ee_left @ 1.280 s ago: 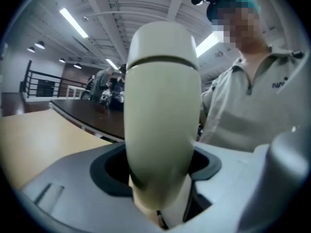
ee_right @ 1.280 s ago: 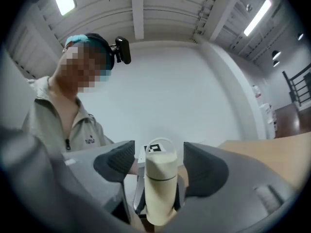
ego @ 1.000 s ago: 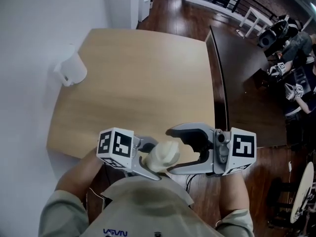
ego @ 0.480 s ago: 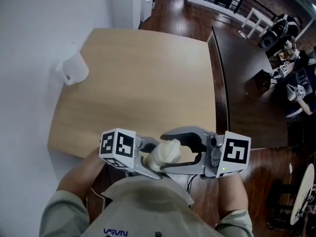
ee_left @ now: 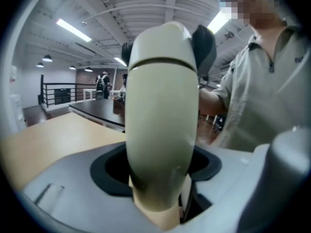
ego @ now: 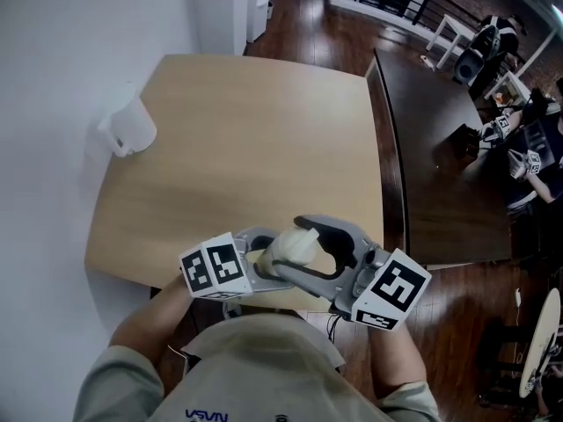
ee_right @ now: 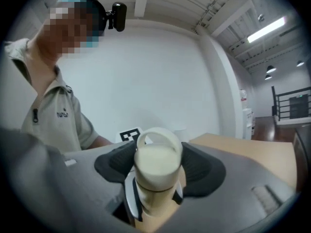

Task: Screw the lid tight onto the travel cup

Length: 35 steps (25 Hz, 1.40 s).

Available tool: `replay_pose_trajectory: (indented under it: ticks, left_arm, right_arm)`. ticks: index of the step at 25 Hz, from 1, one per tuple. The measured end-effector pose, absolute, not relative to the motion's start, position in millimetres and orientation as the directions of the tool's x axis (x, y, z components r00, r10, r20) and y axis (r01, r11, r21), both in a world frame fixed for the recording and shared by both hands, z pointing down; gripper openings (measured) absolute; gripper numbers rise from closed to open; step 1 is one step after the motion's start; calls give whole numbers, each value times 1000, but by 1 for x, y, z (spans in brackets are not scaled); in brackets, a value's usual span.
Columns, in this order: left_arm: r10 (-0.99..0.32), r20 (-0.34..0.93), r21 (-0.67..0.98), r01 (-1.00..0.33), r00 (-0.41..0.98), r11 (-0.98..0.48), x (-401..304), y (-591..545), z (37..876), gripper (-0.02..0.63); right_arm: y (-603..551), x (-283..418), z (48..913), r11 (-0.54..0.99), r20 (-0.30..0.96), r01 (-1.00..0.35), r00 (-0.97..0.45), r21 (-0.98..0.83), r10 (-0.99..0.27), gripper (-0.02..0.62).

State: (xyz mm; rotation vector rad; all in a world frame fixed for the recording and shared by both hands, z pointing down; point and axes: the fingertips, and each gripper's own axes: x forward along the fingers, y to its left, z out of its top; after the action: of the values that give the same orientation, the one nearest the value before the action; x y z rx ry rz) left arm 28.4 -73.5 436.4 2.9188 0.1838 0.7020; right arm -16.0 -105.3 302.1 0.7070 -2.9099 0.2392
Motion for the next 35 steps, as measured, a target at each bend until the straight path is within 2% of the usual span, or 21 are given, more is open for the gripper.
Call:
replay_pose_trajectory:
  ticks: [4,9,13,18,22,27,31,35]
  left_arm:
    - [-121,465,49,-162,877,-986,30,-109,441,314]
    - [-450,454,-29,-492,769,-870,27,-142,450,314]
    - [-580,439,-44,-628,687,-777,26,-152,456,314]
    - [-622,434,-52,-671,652,-739,24,-154,463,314]
    - [-553,435,43,-630,711,-776,26,-147,468,314]
    - [-346,390,198,-445,854,-874,32,-128,452,314]
    - [-88,319,291,-185,944,-939,29,-97,428,314]
    - [206,241,326,121,949,-938,20,-65,405,314]
  right_arm:
    - [-128,-10,305,756,149,-645,-763,-113,-629,290]
    - [-151,4,310,569,116,-806,-588,-165,-800,290]
    - [-159,8,317,458,114,-868,-483,-191,-868,290]
    - [-162,12,325,388,110,-898,-415,-207,-903,290]
    - [-161,3,329,441,118,-875,-468,-200,-876,291]
    - [-144,1,308,597,60,-777,-618,-201,-784,305]
    - [-114,11,285,730,20,-666,-741,-154,-672,310]
    - [-90,10,268,868,-4,-465,-881,-172,-473,310]
